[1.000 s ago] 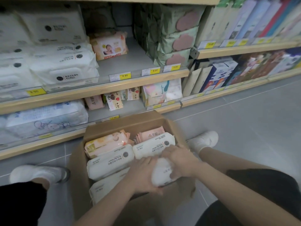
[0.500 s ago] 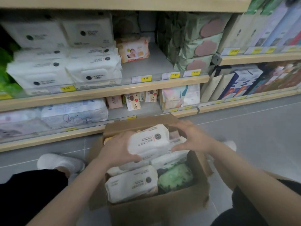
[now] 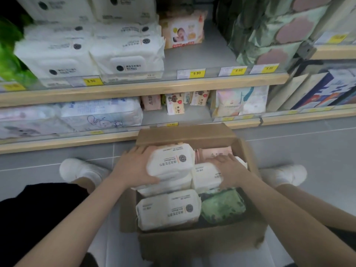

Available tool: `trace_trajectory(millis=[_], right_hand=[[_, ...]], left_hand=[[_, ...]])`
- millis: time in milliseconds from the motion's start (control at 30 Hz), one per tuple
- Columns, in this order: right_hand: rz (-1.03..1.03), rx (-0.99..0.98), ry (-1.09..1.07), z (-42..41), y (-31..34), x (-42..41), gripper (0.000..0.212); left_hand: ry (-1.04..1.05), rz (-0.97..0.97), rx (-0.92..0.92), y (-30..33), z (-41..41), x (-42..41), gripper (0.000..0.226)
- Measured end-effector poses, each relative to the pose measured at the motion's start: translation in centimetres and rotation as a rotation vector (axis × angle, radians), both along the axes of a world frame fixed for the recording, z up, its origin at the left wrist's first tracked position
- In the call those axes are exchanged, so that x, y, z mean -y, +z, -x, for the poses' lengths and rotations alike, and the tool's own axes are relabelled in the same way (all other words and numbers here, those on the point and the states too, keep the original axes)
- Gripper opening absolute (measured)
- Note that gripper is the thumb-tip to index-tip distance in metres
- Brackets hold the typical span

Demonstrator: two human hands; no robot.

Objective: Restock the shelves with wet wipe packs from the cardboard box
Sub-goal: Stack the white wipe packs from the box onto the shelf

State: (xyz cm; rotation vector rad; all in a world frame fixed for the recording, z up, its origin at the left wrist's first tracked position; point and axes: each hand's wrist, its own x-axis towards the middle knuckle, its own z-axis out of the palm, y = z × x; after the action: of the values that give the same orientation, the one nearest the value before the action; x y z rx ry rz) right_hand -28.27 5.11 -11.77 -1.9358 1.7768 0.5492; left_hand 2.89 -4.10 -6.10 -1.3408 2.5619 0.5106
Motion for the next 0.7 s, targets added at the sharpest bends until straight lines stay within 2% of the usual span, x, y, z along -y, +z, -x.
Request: trace_trajectory(millis=[200,467,700], right_hand=[[-0.019,-0.010,-0.048,0.5,1.5,0.9,0.091],[0.137,0.188,-0.305,1.9,9.6,2.0,0.092],[0.380,0.105,-0.162,-1.2,18.0,7.3,0.096]], left_hand=[[0.003,-0.019,0.051,1.4,0.7,0.5,0.098],[0.074,0.055,-0.008,6.0,-2.5,1.0,0.094],[0.231,0.179,-0.127,12.1,-9.0,4.3,0.092]])
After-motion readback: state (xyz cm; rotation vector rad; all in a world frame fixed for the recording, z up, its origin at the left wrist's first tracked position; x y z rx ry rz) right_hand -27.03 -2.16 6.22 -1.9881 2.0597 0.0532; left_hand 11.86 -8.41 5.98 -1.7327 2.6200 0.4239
